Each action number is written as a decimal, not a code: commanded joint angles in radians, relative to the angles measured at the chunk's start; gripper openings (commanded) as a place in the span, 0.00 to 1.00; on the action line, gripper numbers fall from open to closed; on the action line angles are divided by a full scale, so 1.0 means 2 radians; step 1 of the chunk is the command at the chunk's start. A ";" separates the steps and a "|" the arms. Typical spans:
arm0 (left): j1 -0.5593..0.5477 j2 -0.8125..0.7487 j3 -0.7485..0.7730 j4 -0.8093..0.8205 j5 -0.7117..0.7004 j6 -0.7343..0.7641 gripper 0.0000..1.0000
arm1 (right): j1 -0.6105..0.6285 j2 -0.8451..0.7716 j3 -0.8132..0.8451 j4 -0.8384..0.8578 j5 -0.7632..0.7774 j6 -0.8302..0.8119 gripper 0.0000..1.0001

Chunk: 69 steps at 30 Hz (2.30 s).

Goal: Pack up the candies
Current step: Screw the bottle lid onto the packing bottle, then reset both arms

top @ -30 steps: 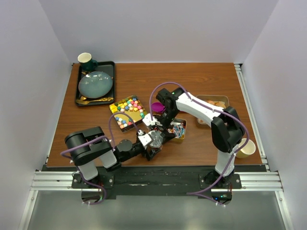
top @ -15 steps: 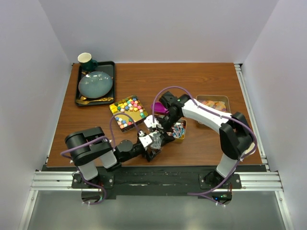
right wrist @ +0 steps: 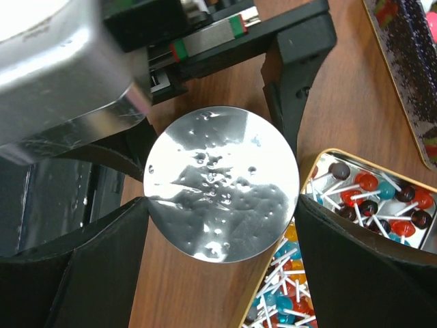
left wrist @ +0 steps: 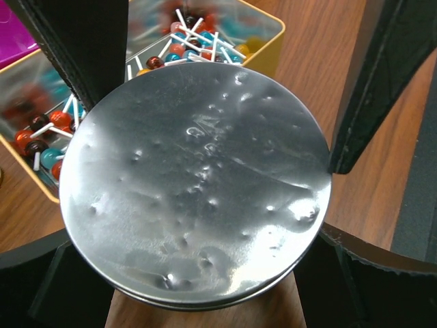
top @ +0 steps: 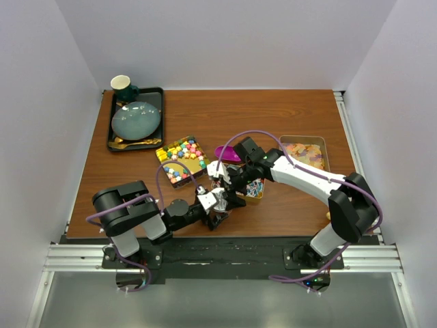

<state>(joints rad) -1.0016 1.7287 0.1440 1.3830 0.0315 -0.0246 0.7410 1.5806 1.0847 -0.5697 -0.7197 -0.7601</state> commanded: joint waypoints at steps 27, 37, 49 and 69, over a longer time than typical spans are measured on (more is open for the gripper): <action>0.038 -0.490 0.054 -0.556 0.115 -0.028 1.00 | 0.009 -0.030 0.032 0.001 0.105 0.082 0.99; 0.103 -0.499 0.071 -0.589 0.102 -0.061 1.00 | 0.000 -0.023 0.057 0.029 0.113 0.123 0.99; 0.205 -0.492 0.185 -0.629 -0.128 0.029 1.00 | -0.080 -0.028 0.134 -0.003 0.289 0.266 0.99; 0.359 -0.434 0.223 -0.605 -0.103 0.025 1.00 | -0.142 -0.214 0.025 -0.011 0.484 0.325 0.99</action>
<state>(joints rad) -0.2863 0.8848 0.5911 0.1619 -0.3027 -0.0101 0.5117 1.1965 1.1545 -0.5747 0.2245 -0.1596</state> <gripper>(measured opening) 0.999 0.986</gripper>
